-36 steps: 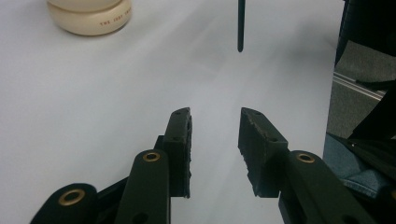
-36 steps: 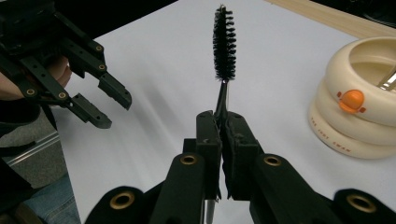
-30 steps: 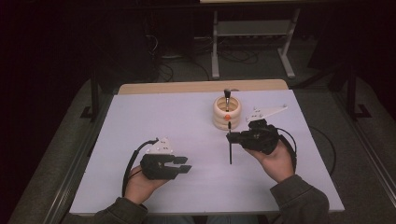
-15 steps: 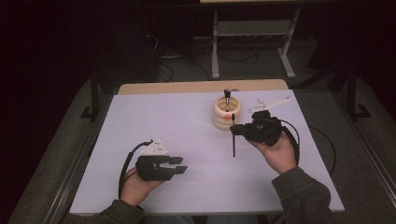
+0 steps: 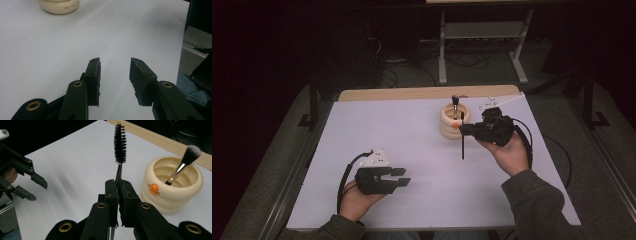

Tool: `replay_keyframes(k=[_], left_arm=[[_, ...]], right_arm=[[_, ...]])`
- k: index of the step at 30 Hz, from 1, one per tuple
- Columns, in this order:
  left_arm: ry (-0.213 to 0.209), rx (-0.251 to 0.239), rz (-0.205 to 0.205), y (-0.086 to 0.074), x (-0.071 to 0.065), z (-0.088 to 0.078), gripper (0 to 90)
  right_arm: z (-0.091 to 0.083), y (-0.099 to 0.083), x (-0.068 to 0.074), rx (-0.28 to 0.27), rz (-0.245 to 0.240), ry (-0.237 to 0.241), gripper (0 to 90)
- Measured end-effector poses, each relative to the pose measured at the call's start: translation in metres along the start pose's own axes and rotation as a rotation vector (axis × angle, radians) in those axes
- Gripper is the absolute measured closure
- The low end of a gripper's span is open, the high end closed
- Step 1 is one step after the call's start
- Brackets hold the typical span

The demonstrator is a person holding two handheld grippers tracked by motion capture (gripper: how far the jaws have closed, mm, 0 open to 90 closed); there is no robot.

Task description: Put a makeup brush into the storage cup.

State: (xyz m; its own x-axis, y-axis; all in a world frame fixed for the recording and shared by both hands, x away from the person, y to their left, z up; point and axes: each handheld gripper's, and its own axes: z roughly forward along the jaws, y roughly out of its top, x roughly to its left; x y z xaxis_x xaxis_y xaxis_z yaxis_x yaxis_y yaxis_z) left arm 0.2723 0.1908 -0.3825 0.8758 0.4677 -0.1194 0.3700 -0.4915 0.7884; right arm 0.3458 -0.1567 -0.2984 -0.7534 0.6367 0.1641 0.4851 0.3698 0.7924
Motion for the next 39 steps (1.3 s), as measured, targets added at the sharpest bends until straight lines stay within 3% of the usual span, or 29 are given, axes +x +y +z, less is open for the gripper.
replay_keyframes(k=[10,21,39], left_arm=[[0.007,-0.011,-0.005,-0.001,0.001,-0.005,59.3],[0.011,-0.013,-0.013,-0.001,0.001,-0.007,58.1],[0.014,-0.02,-0.02,-0.002,0.002,-0.009,56.2]], right_arm=[[0.012,0.02,-0.007,0.017,0.007,-0.018,84.8],[0.01,0.032,-0.013,0.014,0.023,-0.032,84.8],[0.008,0.058,-0.019,-0.011,0.005,-0.053,84.9]])
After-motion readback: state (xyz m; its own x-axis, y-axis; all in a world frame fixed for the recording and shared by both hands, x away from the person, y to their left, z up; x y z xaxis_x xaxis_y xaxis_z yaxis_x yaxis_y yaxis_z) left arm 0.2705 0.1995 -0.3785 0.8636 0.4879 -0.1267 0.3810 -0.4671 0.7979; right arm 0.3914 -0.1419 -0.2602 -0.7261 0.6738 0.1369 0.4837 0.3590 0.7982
